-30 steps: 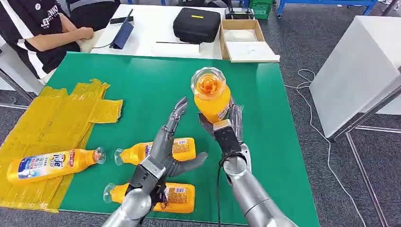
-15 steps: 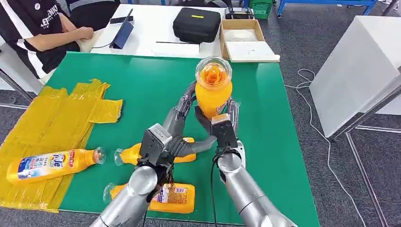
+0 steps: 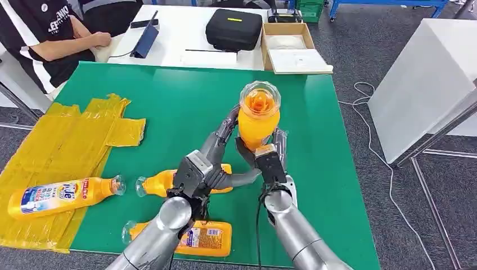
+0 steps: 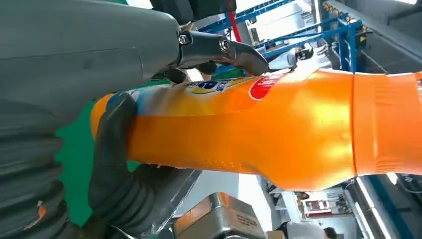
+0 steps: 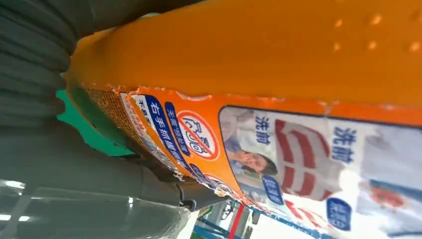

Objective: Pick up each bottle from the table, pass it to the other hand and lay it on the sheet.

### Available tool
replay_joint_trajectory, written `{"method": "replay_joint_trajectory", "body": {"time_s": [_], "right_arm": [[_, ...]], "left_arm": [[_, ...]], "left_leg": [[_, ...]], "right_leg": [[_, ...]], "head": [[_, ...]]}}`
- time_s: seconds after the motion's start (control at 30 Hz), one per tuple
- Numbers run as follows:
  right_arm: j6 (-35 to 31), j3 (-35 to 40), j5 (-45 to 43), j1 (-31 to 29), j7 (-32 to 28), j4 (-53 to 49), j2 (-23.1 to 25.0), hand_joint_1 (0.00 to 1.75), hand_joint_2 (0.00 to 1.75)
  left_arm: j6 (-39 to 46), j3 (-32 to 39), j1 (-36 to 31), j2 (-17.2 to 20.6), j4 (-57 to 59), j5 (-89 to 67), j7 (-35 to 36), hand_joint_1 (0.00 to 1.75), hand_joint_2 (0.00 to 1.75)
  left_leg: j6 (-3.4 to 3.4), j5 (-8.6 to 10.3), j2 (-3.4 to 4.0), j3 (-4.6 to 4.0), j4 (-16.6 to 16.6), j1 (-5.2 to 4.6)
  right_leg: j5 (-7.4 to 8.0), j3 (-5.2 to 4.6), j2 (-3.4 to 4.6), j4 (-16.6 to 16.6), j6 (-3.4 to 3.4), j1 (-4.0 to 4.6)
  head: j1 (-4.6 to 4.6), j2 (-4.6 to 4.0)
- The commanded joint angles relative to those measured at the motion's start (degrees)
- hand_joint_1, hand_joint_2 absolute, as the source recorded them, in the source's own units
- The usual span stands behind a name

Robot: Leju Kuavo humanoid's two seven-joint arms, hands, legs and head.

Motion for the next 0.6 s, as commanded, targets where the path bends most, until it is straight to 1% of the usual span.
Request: {"method": "replay_joint_trajectory", "body": {"time_s": [0.03, 0.17, 0.2, 0.23, 0.27, 0.33, 0.4, 0.47, 0.5, 0.57, 0.6], "right_arm": [[1.6, 0.3, -0.9, 3.6, -0.8, -4.9, -4.1, 1.75, 1.75], [1.6, 0.3, -0.9, 3.6, -0.8, -4.9, -4.1, 1.75, 1.75], [1.6, 0.3, -0.9, 3.6, -0.8, -4.9, -4.1, 1.75, 1.75], [1.6, 0.3, -0.9, 3.6, -0.8, -4.9, -4.1, 1.75, 1.75], [1.6, 0.3, -0.9, 3.6, -0.8, -4.9, -4.1, 1.75, 1.75], [1.6, 0.3, -0.9, 3.6, -0.8, -4.9, -4.1, 1.75, 1.75], [1.6, 0.3, -0.9, 3.6, -0.8, -4.9, -4.1, 1.75, 1.75], [1.6, 0.3, -0.9, 3.6, -0.8, -4.9, -4.1, 1.75, 1.75], [1.6, 0.3, -0.9, 3.6, -0.8, -4.9, -4.1, 1.75, 1.75], [1.6, 0.3, -0.9, 3.6, -0.8, -4.9, -4.1, 1.75, 1.75], [1.6, 0.3, -0.9, 3.6, -0.8, -4.9, -4.1, 1.75, 1.75]], "left_arm": [[2.4, 1.2, -1.6, 0.9, 1.8, -0.5, 0.9, 0.00, 1.75], [2.4, 1.2, -1.6, 0.9, 1.8, -0.5, 0.9, 0.00, 1.75], [2.4, 1.2, -1.6, 0.9, 1.8, -0.5, 0.9, 0.00, 1.75], [2.4, 1.2, -1.6, 0.9, 1.8, -0.5, 0.9, 0.00, 1.75], [2.4, 1.2, -1.6, 0.9, 1.8, -0.5, 0.9, 0.00, 1.75], [2.4, 1.2, -1.6, 0.9, 1.8, -0.5, 0.9, 0.00, 1.75], [2.4, 1.2, -1.6, 0.9, 1.8, -0.5, 0.9, 0.00, 1.75], [2.4, 1.2, -1.6, 0.9, 1.8, -0.5, 0.9, 0.00, 1.75], [2.4, 1.2, -1.6, 0.9, 1.8, -0.5, 0.9, 0.00, 1.75], [2.4, 1.2, -1.6, 0.9, 1.8, -0.5, 0.9, 0.00, 1.75], [2.4, 1.2, -1.6, 0.9, 1.8, -0.5, 0.9, 0.00, 1.75]], "left_leg": [[-0.12, -0.03, -0.06, 0.11, 0.0, 0.07], [-0.11, -0.04, 0.06, 0.06, 0.0, 0.06], [-0.17, -0.08, 0.10, 0.13, 0.1, 0.11], [-0.12, -0.02, -0.01, 0.03, 0.0, 0.05], [-0.15, -0.04, -0.11, 0.08, 0.0, 0.08], [-0.09, -0.03, 0.02, 0.03, 0.0, 0.03], [-0.15, -0.10, 0.13, 0.13, 0.1, 0.11], [-0.14, -0.05, -0.01, 0.07, 0.0, 0.08], [-0.09, -0.02, -0.01, 0.01, 0.0, 0.05], [-0.17, -0.09, 0.05, 0.13, 0.1, 0.10], [-0.13, -0.05, 0.04, 0.06, 0.0, 0.08]], "right_leg": [[-0.04, 0.18, -0.13, -0.1, -0.17, 0.09], [-0.01, 0.09, 0.01, 0.0, -0.15, 0.08], [-0.03, 0.17, 0.01, 0.0, -0.24, 0.14], [-0.03, 0.06, -0.08, 0.0, -0.17, 0.08], [-0.07, 0.16, -0.19, 0.0, -0.22, 0.11], [-0.01, 0.05, -0.03, 0.0, -0.12, 0.05], [-0.04, 0.17, 0.01, 0.0, -0.22, 0.14], [-0.05, 0.14, -0.10, 0.0, -0.20, 0.11], [-0.01, 0.05, -0.06, 0.0, -0.12, 0.06], [-0.06, 0.19, -0.05, 0.0, -0.24, 0.13], [-0.02, 0.11, -0.04, 0.0, -0.17, 0.10]], "head": [[-0.02, 0.00], [0.04, 0.00], [-0.09, 0.00], [0.00, 0.00], [0.02, 0.00], [0.00, 0.00], [0.00, 0.00], [0.00, 0.00], [0.00, 0.00], [0.00, 0.00], [0.00, 0.00]]}}
